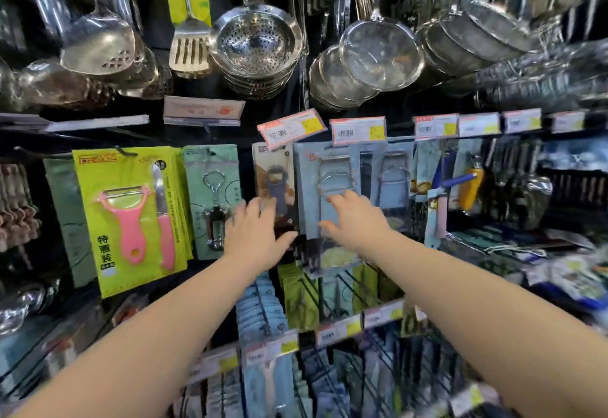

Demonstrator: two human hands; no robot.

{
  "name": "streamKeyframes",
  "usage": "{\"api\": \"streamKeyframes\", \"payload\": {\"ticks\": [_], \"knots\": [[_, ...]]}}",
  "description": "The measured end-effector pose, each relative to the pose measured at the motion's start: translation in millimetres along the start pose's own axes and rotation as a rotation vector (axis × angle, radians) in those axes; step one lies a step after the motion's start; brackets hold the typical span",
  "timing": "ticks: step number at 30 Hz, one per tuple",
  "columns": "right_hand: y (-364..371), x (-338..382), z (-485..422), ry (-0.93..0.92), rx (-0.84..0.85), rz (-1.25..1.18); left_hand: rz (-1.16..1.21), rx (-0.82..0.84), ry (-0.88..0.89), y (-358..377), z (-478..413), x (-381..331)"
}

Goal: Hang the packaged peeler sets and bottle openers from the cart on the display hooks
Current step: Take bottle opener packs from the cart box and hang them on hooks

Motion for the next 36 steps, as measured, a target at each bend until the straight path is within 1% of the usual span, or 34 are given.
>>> {"api": "streamKeyframes", "payload": {"ticks": [2,5,10,13,19,24,30,36], "knots": [[-6,-11,24,0.020,0.014,0.160,-0.071,0.114,0.099,-4,10,-7],[-10,-31,63,0.119,0.053,0.231,-0.037,0.233,0.194,-4,26,-24],[-19,-70,138,0.337,0.138,0.338,0.045,0.339,0.347,13,57,-80],[-28,-98,186,0.452,0.166,0.379,0.093,0.366,0.460,26,75,-125],[-53,-168,281,0.711,0.189,0.394,0.163,0.390,0.684,50,111,-238],[-80,-231,351,0.891,0.210,0.399,0.241,0.427,0.828,60,132,-342],[-110,-324,424,1.027,0.210,0.398,0.293,0.508,0.969,65,153,-478],[-133,-417,481,1.087,0.219,0.434,0.299,0.541,1.014,76,170,-593]]}}
Point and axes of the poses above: each hand's wrist, its own z-axis away from the middle knuckle, its own y-axis out of the palm, x = y × z, the point moved 1 cm from there along -z, towards the middle knuckle, and after that the axes turned 12 degrees about y, right-handed, at the moved point
